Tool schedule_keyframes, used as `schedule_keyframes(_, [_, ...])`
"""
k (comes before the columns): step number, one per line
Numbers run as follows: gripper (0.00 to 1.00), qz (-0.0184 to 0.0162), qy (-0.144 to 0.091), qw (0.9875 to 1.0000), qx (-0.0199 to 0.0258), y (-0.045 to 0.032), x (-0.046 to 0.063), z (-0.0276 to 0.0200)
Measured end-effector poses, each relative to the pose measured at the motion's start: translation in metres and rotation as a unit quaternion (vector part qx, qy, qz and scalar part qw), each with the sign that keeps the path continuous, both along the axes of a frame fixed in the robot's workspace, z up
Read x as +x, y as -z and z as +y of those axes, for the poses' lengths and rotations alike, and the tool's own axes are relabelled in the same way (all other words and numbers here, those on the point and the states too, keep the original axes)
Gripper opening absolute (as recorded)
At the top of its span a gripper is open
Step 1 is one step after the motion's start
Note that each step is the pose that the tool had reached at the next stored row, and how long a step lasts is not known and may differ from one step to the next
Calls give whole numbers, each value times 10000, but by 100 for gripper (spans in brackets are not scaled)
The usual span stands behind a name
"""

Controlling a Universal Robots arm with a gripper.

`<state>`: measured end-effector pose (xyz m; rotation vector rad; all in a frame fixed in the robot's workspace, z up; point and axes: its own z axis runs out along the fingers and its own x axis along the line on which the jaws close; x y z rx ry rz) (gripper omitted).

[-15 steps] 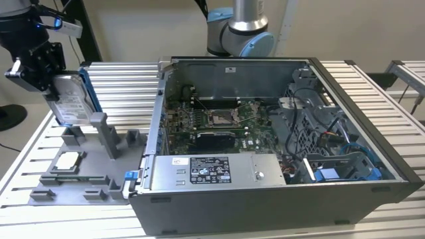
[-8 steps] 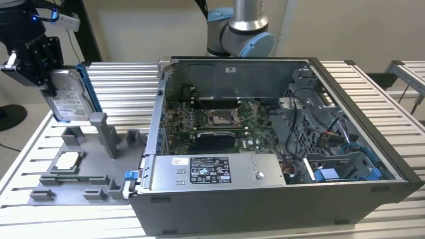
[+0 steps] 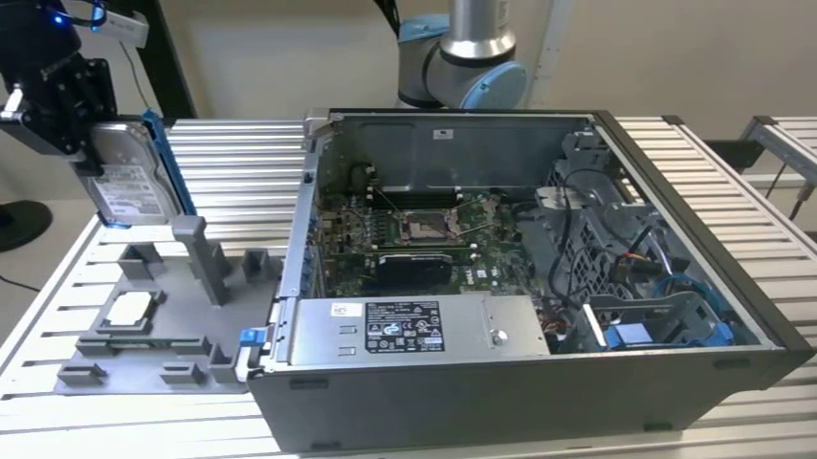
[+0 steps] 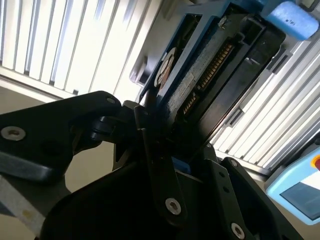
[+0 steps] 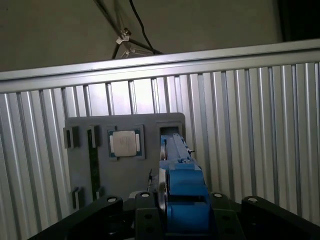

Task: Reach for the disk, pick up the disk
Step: 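Pick up the disk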

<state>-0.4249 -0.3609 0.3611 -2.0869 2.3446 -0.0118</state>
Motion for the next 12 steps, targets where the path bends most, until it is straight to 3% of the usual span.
schedule_keyframes(12, [0,0,0,10000,0,-209,0,0])
